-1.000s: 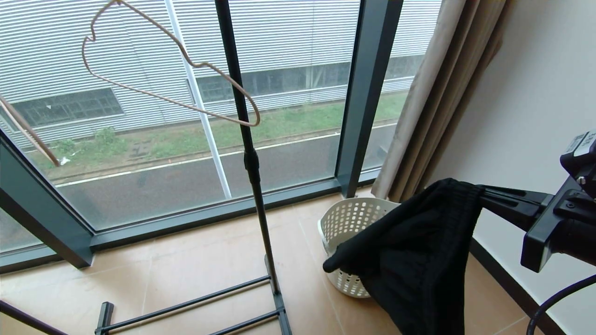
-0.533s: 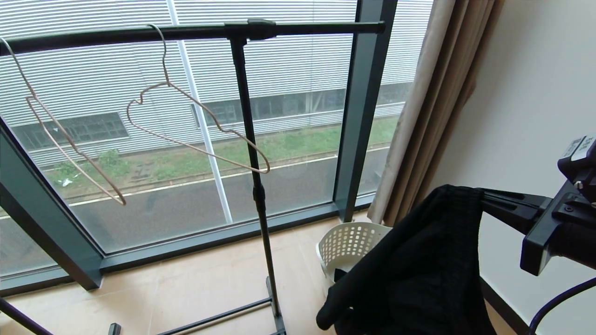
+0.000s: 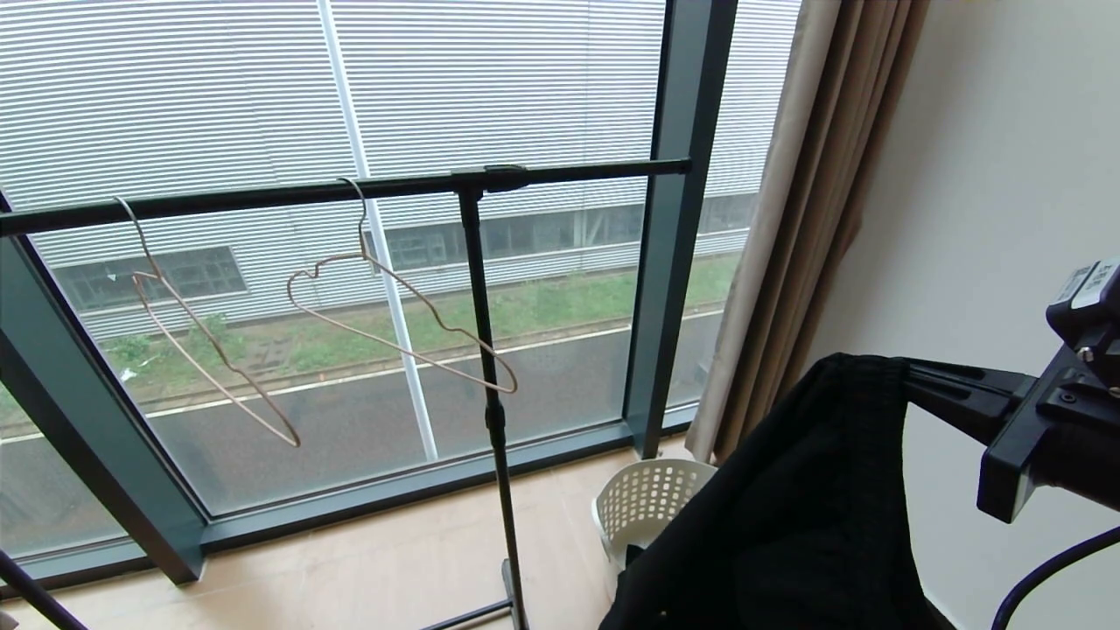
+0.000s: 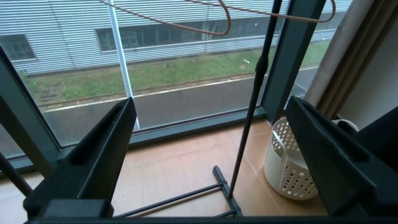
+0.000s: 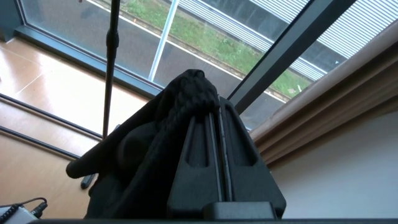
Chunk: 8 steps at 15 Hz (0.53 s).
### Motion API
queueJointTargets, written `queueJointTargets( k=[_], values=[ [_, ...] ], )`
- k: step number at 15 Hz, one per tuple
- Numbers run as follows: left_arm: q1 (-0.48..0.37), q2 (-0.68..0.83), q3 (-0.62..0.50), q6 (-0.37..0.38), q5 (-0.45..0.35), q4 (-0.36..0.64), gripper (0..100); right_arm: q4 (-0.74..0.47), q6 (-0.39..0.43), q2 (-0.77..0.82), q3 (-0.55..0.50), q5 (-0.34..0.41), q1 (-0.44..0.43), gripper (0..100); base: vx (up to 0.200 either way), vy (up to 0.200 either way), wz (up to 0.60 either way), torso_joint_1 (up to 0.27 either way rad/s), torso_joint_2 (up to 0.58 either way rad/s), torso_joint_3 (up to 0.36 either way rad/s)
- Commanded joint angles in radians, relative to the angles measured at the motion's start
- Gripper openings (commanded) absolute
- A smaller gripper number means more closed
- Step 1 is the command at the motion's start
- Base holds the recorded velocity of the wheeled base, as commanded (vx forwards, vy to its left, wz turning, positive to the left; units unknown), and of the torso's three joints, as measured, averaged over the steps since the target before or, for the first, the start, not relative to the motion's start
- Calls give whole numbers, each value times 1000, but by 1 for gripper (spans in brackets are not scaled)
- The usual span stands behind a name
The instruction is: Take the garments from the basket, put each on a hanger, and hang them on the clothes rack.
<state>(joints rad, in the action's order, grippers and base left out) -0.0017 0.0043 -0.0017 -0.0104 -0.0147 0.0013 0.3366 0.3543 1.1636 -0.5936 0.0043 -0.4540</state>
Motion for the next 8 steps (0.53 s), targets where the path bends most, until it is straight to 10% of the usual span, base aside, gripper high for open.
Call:
queueJointTargets(
  k=[1,8],
  values=[
    [0,0,0,0,-1,0,100,-1,0,2,2,0,0,0,0,0,0,124,-281,-149],
    [0,0,0,0,-1,0,100,-1,2,-5,11,0,-2,0,0,0,0,23,-41,-58]
  ],
)
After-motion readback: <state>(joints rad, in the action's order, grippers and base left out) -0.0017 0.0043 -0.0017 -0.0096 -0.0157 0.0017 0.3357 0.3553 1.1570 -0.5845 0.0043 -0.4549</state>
